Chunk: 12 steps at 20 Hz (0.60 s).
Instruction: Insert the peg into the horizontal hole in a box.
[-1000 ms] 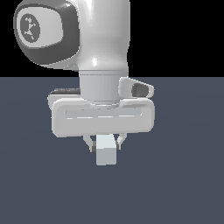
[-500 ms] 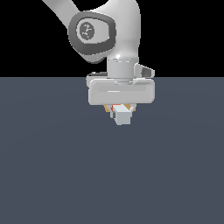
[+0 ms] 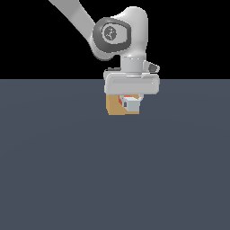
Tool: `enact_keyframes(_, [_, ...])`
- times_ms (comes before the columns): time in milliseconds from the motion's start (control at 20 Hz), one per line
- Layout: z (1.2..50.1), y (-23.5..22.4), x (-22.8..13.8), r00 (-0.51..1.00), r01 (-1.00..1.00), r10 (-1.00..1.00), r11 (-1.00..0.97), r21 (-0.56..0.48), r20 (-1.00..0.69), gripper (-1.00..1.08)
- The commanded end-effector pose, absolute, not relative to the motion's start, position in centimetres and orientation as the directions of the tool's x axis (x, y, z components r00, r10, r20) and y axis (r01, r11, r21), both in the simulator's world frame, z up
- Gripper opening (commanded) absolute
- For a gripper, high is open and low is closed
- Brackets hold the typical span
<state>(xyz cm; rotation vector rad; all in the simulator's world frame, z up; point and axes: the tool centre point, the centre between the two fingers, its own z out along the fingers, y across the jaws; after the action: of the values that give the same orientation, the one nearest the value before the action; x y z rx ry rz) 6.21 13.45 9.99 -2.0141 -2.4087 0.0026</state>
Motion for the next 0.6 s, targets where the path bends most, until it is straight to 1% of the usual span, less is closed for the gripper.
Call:
enact_keyframes(0, [10.5,14.7,6.8,-0.178,0.984,0.984,0.178,0.000,0.000,-1.00])
enact_keyframes(250, [10.8,16.1,7.4,-0.181,0.983,0.983,0.181,0.000,0.000,-1.00])
enact_keyframes(550, [10.9,16.4,7.6,-0.182,0.983,0.983,0.182,0.000,0.000,-1.00])
